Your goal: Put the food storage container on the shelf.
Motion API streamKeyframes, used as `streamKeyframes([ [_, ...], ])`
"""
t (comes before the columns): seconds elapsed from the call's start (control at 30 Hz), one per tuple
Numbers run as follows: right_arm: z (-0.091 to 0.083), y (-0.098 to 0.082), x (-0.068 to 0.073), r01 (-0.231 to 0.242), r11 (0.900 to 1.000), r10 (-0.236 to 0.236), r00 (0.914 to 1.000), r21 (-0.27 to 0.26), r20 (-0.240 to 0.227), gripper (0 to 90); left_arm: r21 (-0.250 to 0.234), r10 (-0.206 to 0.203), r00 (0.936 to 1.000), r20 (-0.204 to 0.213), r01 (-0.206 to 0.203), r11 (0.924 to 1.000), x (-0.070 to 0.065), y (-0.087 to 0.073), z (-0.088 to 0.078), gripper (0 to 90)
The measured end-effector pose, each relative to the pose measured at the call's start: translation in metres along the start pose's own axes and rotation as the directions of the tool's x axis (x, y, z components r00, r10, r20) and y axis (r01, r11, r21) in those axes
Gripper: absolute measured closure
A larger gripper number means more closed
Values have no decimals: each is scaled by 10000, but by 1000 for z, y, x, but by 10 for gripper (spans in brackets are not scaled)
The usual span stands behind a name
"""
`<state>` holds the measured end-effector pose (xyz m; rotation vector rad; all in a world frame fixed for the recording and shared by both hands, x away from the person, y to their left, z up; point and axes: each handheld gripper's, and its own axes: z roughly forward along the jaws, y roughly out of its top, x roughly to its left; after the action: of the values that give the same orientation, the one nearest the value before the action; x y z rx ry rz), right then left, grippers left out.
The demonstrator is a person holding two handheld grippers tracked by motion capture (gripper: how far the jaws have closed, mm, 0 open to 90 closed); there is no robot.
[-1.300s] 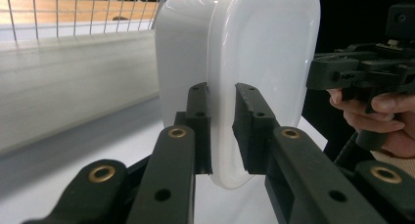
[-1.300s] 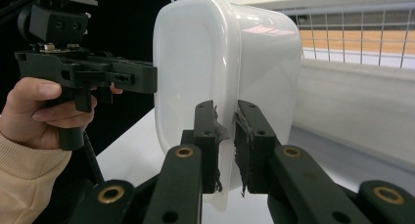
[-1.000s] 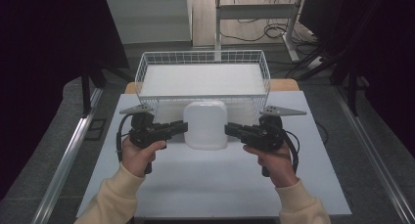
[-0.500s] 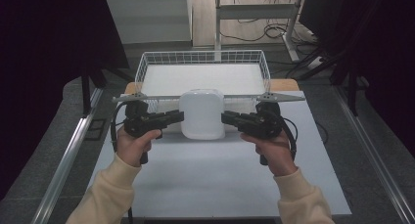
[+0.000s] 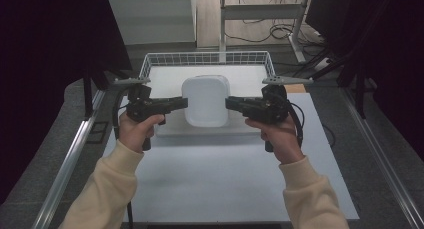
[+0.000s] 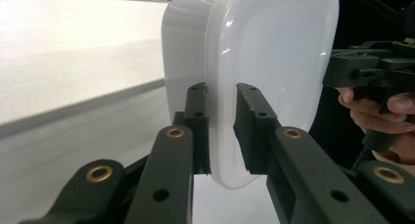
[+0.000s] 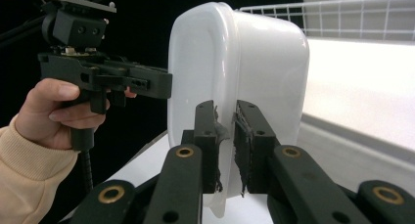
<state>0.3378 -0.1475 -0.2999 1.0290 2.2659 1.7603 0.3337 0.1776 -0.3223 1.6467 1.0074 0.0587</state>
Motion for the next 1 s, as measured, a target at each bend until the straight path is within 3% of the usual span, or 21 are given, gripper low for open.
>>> streamKeyframes([
  [0.2,0,14,-10,-217,9996,212,9994,-187,-275,810,-3,-115,9997,211,116,9999,4,14,3,766],
  [1.0,17,46,-35,-693,9976,694,9975,34,-153,807,248,-190,9998,-102,193,9995,17,53,14,769],
])
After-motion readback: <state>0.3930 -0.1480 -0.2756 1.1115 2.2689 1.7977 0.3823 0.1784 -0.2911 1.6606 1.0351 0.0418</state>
